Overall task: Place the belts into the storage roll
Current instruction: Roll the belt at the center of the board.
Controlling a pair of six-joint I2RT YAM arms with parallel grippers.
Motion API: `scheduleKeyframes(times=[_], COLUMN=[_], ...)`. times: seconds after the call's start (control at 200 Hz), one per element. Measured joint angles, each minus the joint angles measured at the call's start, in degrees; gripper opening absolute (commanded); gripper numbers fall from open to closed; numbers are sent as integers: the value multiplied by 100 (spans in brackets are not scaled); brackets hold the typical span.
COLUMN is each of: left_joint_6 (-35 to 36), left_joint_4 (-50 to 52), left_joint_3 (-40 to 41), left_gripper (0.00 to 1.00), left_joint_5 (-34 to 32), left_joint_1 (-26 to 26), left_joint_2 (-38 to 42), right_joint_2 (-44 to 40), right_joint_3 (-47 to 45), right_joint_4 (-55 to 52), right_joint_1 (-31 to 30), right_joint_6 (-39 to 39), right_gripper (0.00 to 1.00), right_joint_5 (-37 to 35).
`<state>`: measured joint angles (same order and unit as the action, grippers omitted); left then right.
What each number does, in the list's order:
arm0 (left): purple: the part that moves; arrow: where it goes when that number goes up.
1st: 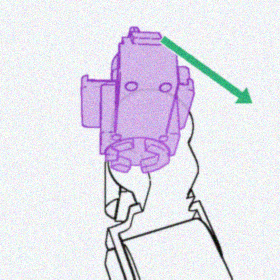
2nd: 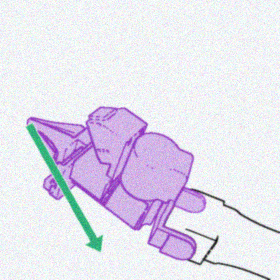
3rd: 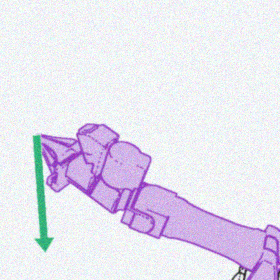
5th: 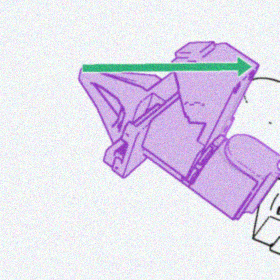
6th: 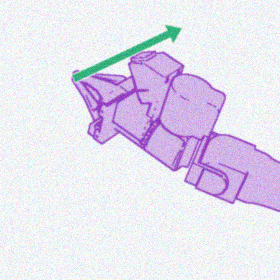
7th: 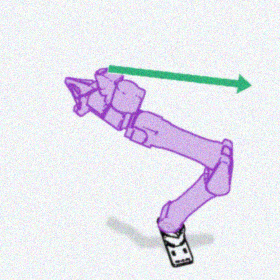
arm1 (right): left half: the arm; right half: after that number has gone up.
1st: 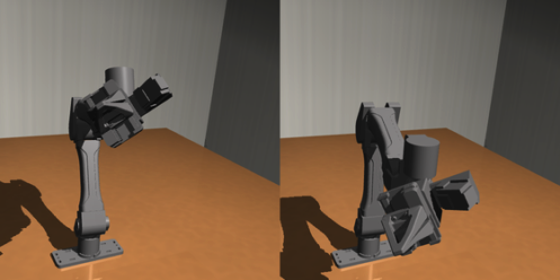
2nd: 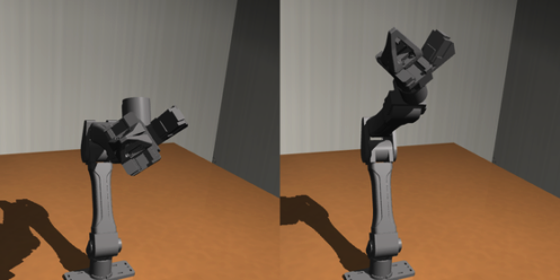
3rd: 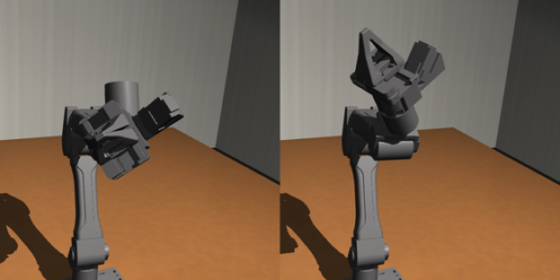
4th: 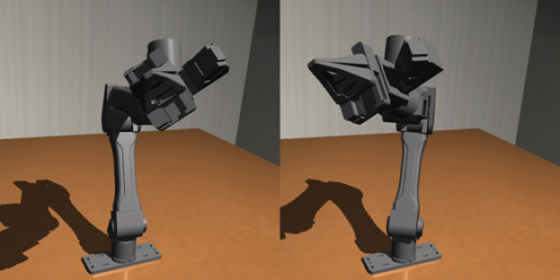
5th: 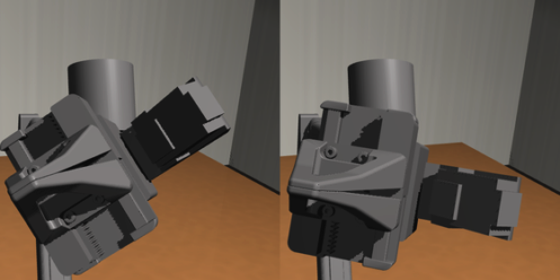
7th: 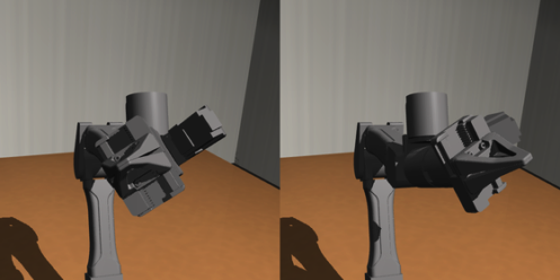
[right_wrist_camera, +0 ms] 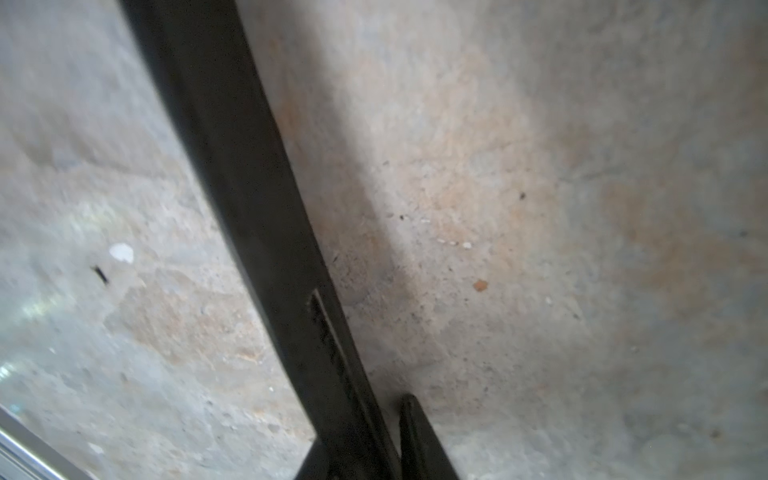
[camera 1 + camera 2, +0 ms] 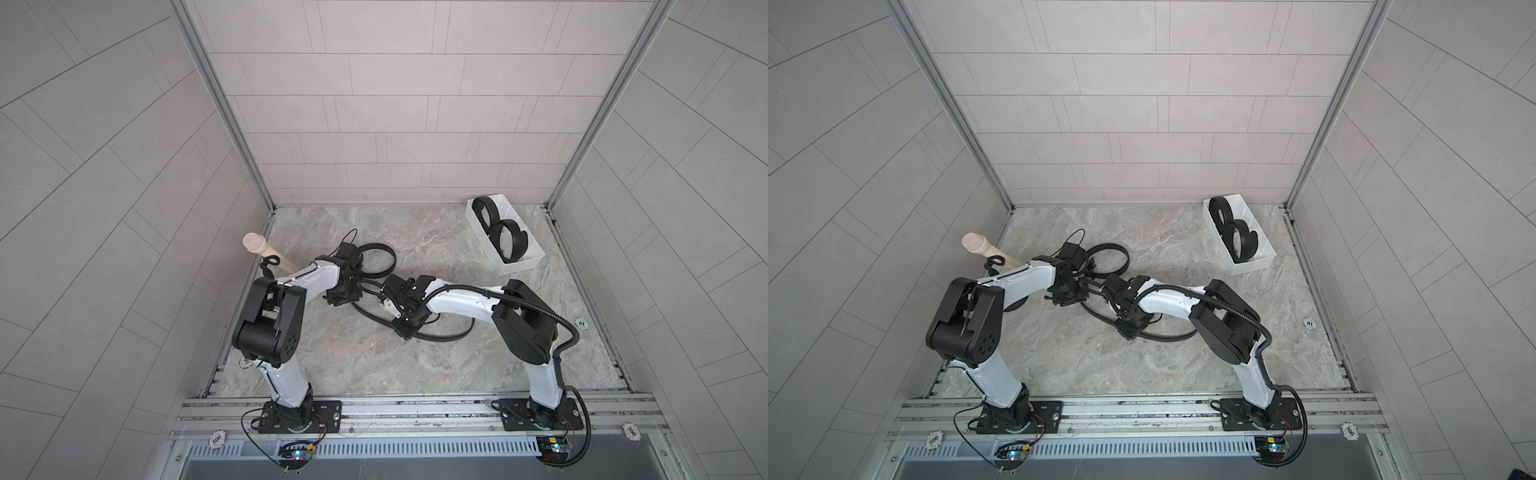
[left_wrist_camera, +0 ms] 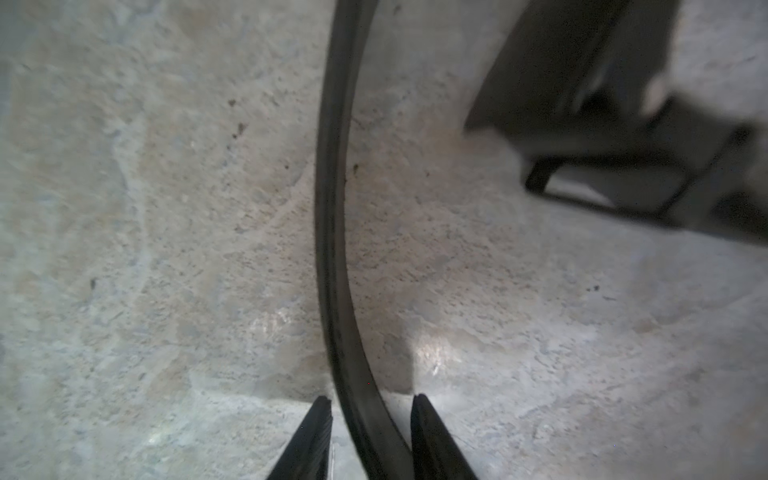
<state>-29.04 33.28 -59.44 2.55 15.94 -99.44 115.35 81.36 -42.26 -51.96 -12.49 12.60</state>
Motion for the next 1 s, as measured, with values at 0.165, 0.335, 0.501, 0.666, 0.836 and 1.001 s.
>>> scheduleKeyframes(times=[0.165,0.335,0.501,0.666,0.836,1.001], left_joint_6=[42,-7,0,37,59,59], left_joint_4=[52,42,105,247,382,420], left_joint_3=[0,66,76,-140,-188,-162], left_gripper=[59,72,80,85,91,96], left_joint_5=[0,2,-22,-74,-116,-201], left_joint_1=[15,122,210,223,286,282], left_joint_2=[57,221,472,662,852,968], right_joint_2=[-302,-1440,-2551,-3075,-3318,-2559], right_joint_3=[-205,-831,-1912,-2833,-3329,-3075], right_joint_4=[-225,-358,-184,-146,238,765], right_joint_1=[42,326,1279,2162,2682,2474], right_joint_6=[-74,-439,-1034,-1504,-1777,-1886], right_gripper=[65,67,69,69,68,64], right_joint_5=[-125,-125,-11,63,378,551])
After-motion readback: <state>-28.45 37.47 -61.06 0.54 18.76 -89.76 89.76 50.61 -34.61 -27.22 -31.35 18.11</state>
